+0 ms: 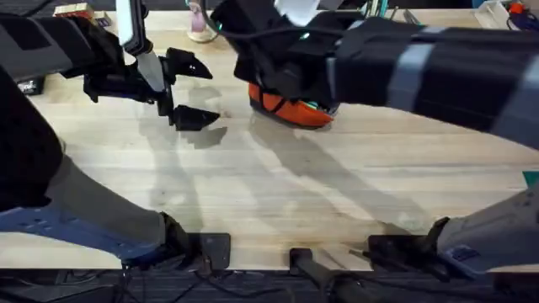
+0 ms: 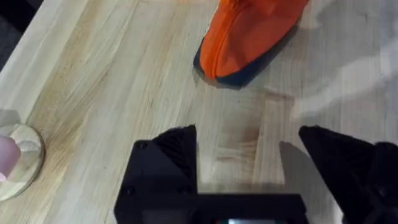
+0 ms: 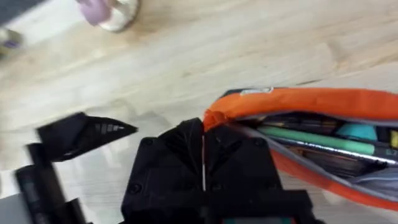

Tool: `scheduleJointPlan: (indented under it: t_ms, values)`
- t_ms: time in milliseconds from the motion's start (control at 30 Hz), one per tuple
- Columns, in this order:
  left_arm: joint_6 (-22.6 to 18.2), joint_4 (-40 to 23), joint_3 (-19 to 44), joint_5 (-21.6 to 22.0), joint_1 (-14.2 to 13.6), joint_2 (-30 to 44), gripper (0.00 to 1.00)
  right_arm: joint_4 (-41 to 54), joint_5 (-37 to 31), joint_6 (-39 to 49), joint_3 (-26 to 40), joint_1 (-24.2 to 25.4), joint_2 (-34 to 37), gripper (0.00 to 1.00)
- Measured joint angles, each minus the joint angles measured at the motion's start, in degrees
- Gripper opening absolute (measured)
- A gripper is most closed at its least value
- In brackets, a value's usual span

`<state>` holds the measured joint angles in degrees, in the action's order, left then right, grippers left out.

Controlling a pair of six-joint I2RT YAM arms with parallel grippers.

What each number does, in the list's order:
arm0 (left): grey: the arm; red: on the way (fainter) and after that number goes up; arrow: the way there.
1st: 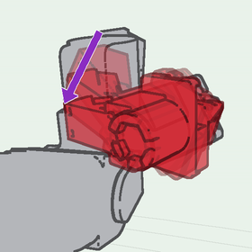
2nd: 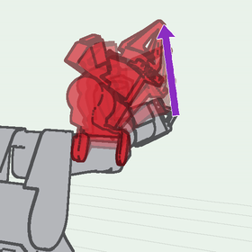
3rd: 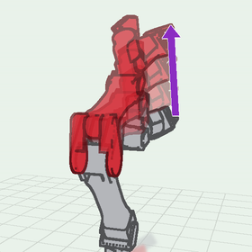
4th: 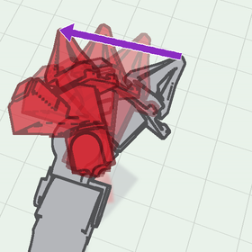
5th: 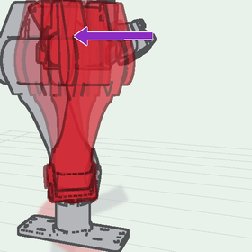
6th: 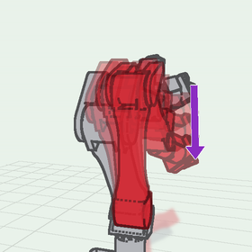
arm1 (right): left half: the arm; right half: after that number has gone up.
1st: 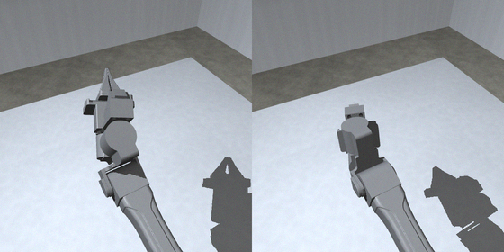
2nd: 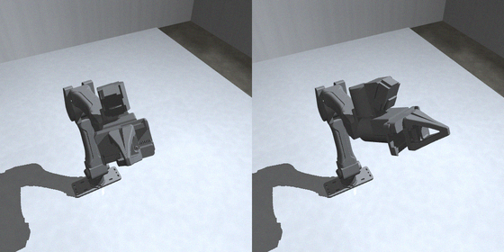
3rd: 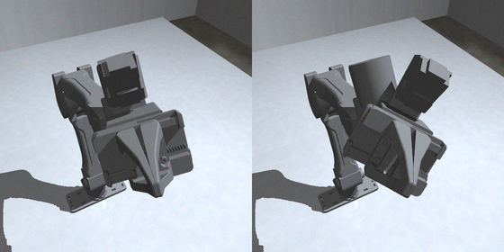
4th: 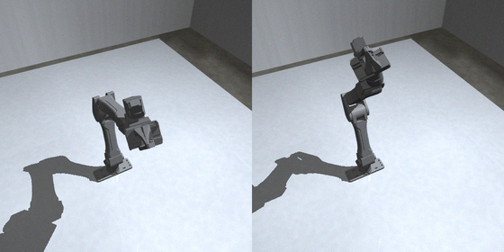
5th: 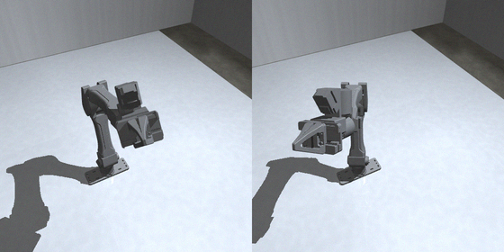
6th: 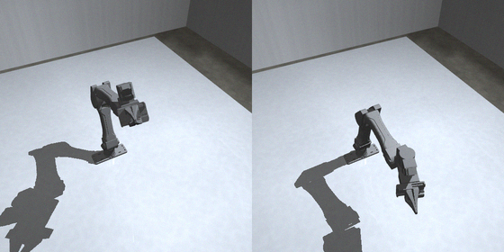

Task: Unzip the bag, pick up the pens from the table one at a time and place them inside, then zip the bag closed.

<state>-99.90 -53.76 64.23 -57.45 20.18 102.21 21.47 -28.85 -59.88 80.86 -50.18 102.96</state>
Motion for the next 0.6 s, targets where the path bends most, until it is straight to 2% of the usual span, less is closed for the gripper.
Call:
scheduleJointPlan:
  t_ms: [600]
  values:
    - [0.00, -0.04, 0.00, 0.00, 0.00, 0.00, 0.993, 0.24, 1.04, 0.00, 0.00, 0.21, -1.31, 0.031]
